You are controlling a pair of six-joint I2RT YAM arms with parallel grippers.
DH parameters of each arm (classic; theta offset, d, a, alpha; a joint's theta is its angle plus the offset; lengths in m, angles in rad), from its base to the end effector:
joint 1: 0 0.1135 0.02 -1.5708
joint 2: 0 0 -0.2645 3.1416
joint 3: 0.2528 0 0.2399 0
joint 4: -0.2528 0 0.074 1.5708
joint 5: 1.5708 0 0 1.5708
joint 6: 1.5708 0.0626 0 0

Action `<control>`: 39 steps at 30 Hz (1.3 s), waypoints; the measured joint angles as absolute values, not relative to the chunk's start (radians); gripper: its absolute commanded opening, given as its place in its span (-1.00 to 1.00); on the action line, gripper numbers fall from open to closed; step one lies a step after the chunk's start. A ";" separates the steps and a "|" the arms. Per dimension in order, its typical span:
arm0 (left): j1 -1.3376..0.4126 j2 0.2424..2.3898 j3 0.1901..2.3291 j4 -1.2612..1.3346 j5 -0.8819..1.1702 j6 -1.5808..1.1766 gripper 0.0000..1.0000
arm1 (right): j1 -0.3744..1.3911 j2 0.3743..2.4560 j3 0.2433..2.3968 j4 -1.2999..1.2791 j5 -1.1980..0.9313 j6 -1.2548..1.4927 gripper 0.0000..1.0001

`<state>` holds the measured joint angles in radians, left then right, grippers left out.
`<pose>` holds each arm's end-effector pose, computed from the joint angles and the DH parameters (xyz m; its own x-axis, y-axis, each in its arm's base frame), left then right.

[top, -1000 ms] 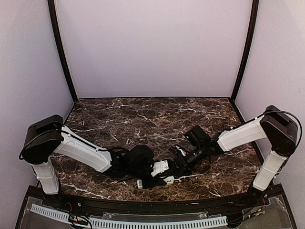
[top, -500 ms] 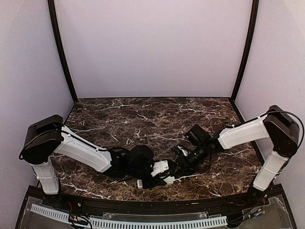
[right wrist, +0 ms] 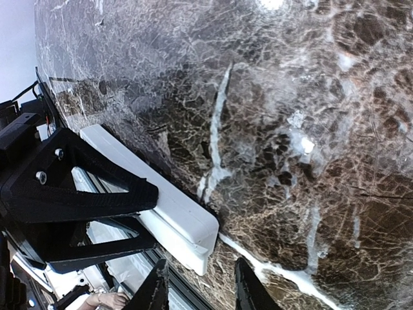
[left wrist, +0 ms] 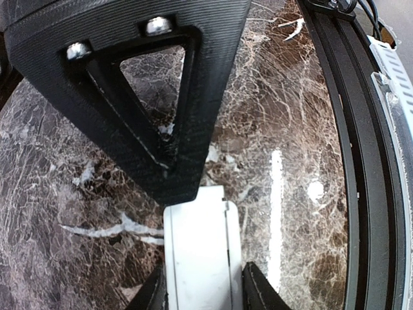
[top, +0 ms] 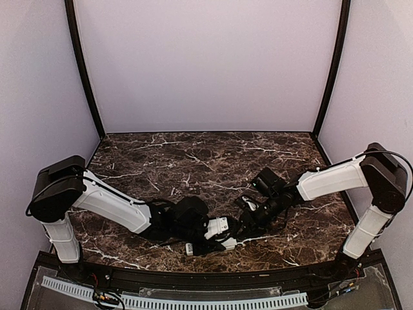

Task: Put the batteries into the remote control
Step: Load the battery cover onto the remote control without the battery cover.

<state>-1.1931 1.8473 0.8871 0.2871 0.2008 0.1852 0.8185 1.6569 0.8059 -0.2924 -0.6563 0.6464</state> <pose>0.1287 -0.3582 0.1277 -0.0476 0.6094 -0.7914 0.9941 0.1060 0.0218 0.1718 0.2395 0.1294 -0.9489 -0.3155 0.0036 -0.2251 0.6849 0.6929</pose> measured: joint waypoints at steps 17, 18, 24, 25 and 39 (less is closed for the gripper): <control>-1.200 1.795 0.841 0.228 0.196 0.204 0.13 | 0.818 1.636 0.789 -0.278 -0.660 0.663 -0.42; -1.200 1.780 0.833 0.226 0.192 0.204 0.14 | 0.818 1.623 0.789 -0.286 -0.654 0.663 -0.42; -1.201 1.623 0.759 0.182 0.171 0.177 0.16 | 0.818 1.534 0.791 -0.347 -0.584 0.671 -0.67; -1.201 1.587 0.743 0.176 0.163 0.166 0.14 | 0.818 1.526 0.792 -0.361 -0.564 0.676 -0.73; -1.208 1.216 0.570 -0.111 -0.106 -0.355 -0.54 | 0.921 1.544 0.844 -0.519 -0.257 0.799 -1.00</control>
<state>-1.2076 1.2160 0.5701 -0.1112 -0.1059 -0.3553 0.9211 1.5444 0.8444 -0.5186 -0.2573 0.7994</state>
